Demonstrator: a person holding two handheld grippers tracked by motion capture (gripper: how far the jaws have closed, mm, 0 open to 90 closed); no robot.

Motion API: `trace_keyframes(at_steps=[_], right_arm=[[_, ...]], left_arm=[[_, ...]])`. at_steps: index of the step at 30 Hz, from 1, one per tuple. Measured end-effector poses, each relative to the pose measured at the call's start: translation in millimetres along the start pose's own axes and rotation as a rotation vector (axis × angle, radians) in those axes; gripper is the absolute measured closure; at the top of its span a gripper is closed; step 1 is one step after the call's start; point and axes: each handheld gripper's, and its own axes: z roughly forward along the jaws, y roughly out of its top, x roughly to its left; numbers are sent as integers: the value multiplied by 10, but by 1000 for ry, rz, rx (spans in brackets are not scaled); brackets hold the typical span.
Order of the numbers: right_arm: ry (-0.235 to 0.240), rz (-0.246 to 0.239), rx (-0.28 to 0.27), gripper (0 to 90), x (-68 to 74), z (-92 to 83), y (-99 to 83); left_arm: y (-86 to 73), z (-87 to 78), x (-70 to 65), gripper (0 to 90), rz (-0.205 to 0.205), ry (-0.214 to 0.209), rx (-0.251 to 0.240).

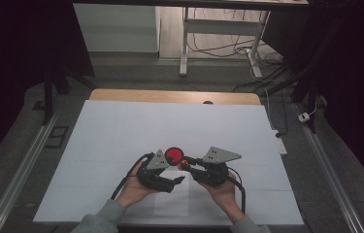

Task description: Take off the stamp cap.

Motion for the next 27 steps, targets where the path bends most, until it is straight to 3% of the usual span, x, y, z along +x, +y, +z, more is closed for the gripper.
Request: trace_keyframes(at_steps=[27], right_arm=[[6,1,11,720,-1,21,-18]], left_arm=[[42,67,-13,427,22,8,-2]])
